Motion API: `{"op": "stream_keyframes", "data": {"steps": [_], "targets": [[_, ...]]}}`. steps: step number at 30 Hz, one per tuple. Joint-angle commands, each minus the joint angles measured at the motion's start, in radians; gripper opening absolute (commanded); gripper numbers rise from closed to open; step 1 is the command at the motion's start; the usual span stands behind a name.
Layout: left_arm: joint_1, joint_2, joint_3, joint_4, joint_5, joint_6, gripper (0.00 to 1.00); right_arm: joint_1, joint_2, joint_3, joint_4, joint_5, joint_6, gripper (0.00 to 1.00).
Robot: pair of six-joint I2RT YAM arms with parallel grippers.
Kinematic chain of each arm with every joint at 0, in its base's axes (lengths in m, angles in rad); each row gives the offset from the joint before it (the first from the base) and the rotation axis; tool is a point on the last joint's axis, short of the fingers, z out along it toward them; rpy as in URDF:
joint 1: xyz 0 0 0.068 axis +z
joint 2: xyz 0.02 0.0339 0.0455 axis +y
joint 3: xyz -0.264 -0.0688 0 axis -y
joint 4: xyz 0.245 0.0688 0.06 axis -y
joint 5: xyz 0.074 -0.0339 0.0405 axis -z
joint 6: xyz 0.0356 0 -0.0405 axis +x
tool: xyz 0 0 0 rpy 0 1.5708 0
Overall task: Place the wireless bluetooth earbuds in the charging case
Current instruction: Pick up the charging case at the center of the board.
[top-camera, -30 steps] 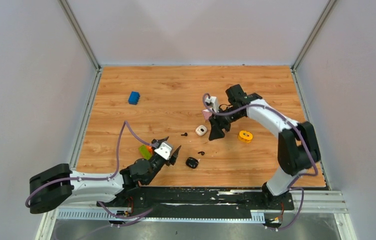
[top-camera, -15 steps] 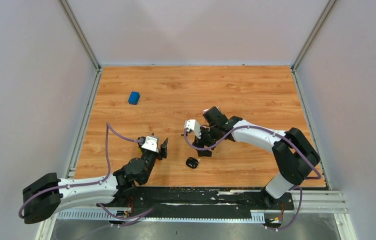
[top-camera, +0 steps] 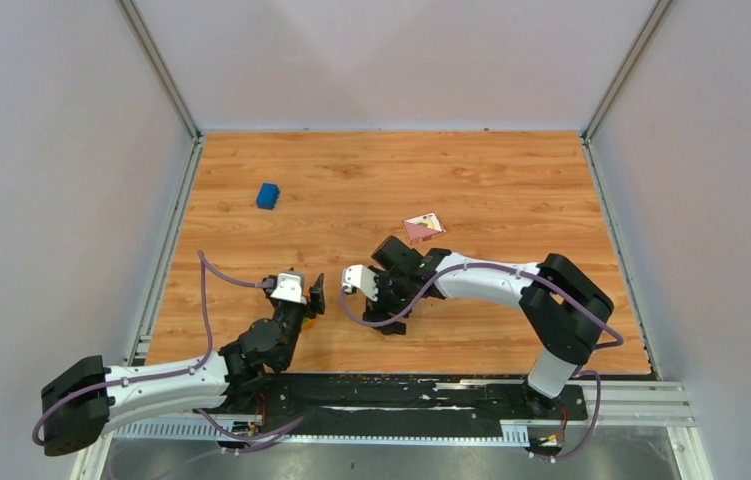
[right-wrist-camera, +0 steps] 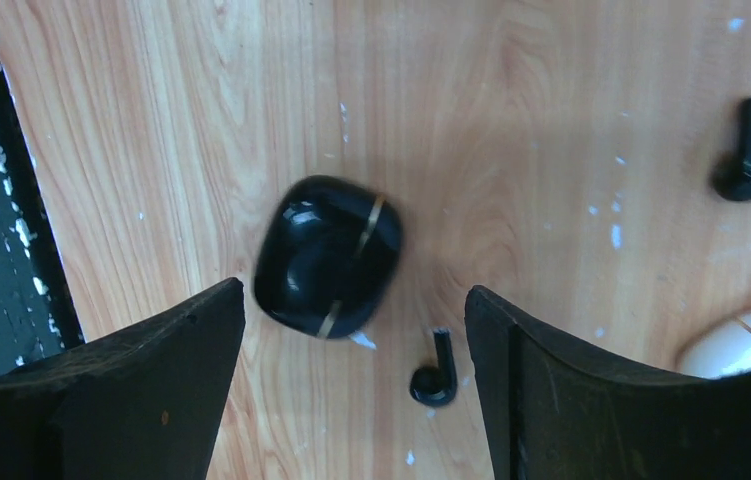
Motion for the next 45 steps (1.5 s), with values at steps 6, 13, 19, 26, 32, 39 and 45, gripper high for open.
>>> {"op": "stream_keyframes", "data": {"steps": [6,13,19,26,32,39,45], "targets": [[0.006,-0.017,-0.005,0.019,-0.043,-0.013,0.71,0.056,0.087,0.052,-0.010,0.062,0.050,0.78],[0.005,-0.008,-0.003,0.020,-0.031,-0.014,0.71,0.056,0.081,0.043,0.017,0.062,0.032,0.64],[0.006,0.012,-0.004,0.034,0.053,0.035,0.70,-0.005,0.017,0.042,-0.007,-0.054,0.009,0.45],[0.005,0.081,-0.009,0.173,0.661,0.125,0.66,-0.229,-0.123,0.049,-0.158,-0.646,-0.111,0.43],[0.002,0.110,-0.009,0.259,0.934,0.131,0.66,-0.306,-0.141,0.097,-0.409,-0.845,-0.338,0.43],[-0.097,0.170,0.002,0.240,0.951,0.282,0.59,-0.310,-0.011,0.205,-0.751,-0.956,-0.623,0.44],[-0.160,0.262,0.047,0.243,0.889,0.380,0.57,-0.310,0.115,0.294,-0.987,-0.998,-0.822,0.43]]}}
